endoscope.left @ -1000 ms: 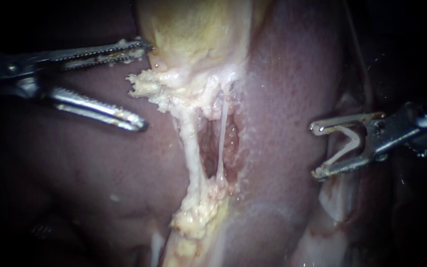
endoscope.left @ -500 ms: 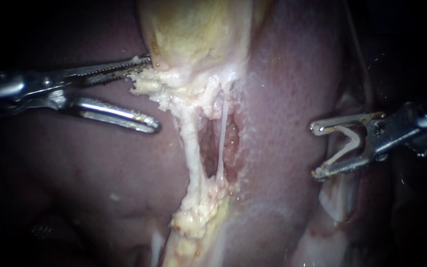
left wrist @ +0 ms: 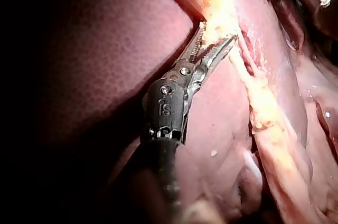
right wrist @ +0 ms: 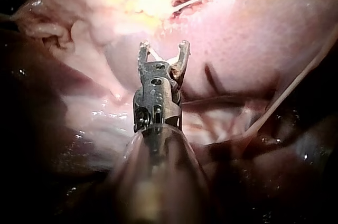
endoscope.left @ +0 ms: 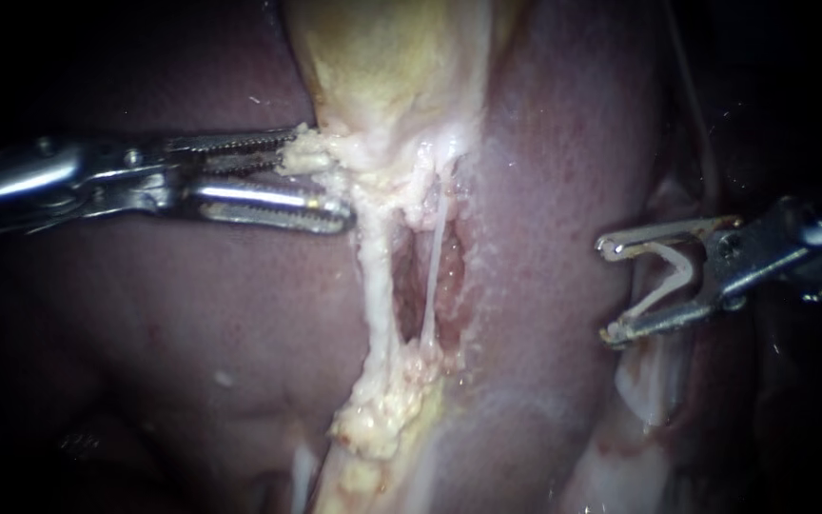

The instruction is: Grabbing gallbladder

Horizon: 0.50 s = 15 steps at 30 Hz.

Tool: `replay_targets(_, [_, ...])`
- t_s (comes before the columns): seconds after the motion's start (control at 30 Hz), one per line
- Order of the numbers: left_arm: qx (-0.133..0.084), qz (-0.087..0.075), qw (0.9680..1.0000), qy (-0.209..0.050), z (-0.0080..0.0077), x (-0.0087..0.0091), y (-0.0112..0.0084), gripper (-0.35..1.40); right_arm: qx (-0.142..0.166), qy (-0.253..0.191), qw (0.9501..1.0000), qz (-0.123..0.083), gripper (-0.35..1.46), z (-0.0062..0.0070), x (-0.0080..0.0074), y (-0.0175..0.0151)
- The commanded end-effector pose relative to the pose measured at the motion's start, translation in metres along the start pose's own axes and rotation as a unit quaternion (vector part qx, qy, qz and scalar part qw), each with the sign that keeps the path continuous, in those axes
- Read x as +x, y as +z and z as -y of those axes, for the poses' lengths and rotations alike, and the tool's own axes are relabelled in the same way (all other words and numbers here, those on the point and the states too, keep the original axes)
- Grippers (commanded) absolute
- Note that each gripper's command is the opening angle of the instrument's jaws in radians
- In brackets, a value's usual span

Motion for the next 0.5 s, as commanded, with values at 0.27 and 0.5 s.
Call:
replay_targets(0.27, [-0.004, 0.001, 0.9996, -0.028, -0.0004, 0.0004, -0.0013, -0.35, 0.000, 0.000, 1.0000, 0.000, 0.48, 0.0000, 0.0000, 0.0000])
replay_targets(0.5, [-0.003, 0.024, 0.9989, -0.040, -0.0013, 0.0008, -0.0029, -0.35, 0.000, 0.000, 1.0000, 0.000, 0.48, 0.0001, 0.0000, 0.0000])
